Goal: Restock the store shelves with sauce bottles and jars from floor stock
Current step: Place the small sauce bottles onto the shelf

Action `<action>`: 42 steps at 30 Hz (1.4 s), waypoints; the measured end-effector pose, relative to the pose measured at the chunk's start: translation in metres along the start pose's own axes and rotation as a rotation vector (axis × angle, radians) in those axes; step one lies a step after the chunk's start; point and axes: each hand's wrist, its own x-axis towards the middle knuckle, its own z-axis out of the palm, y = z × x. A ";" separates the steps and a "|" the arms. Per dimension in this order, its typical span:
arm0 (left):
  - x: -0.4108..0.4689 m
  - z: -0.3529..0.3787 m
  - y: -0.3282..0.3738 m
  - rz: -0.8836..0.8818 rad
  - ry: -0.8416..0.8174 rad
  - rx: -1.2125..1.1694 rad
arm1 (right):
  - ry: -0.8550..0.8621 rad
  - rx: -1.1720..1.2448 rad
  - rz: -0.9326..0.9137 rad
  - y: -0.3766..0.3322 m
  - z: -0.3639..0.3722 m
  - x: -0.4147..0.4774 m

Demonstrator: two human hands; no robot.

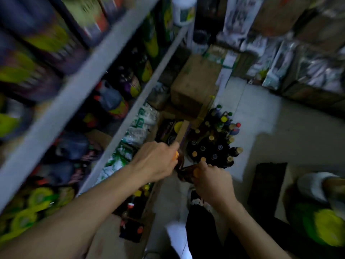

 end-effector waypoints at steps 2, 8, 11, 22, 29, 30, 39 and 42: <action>-0.035 -0.077 0.004 -0.041 0.081 -0.058 | 0.115 -0.046 -0.026 -0.023 -0.068 -0.039; -0.163 -0.270 0.026 -0.107 0.298 -0.200 | 0.344 0.031 -0.211 -0.084 -0.244 -0.155; -0.210 -0.343 0.043 -0.140 0.364 -0.212 | 0.394 0.443 -0.286 -0.109 -0.319 -0.197; -0.322 -0.495 0.085 -0.295 0.585 0.058 | 0.657 0.811 -0.345 -0.200 -0.469 -0.241; -0.358 -0.514 0.076 -0.384 0.639 0.060 | 0.635 0.746 -0.411 -0.238 -0.501 -0.255; -0.360 -0.511 0.074 -0.405 0.645 0.058 | 0.618 0.736 -0.409 -0.242 -0.503 -0.255; -0.342 -0.445 0.045 -0.627 0.735 -0.102 | 0.563 0.571 -0.486 -0.267 -0.482 -0.205; -0.328 -0.435 0.029 -0.735 0.744 -0.104 | 0.540 0.524 -0.519 -0.271 -0.479 -0.174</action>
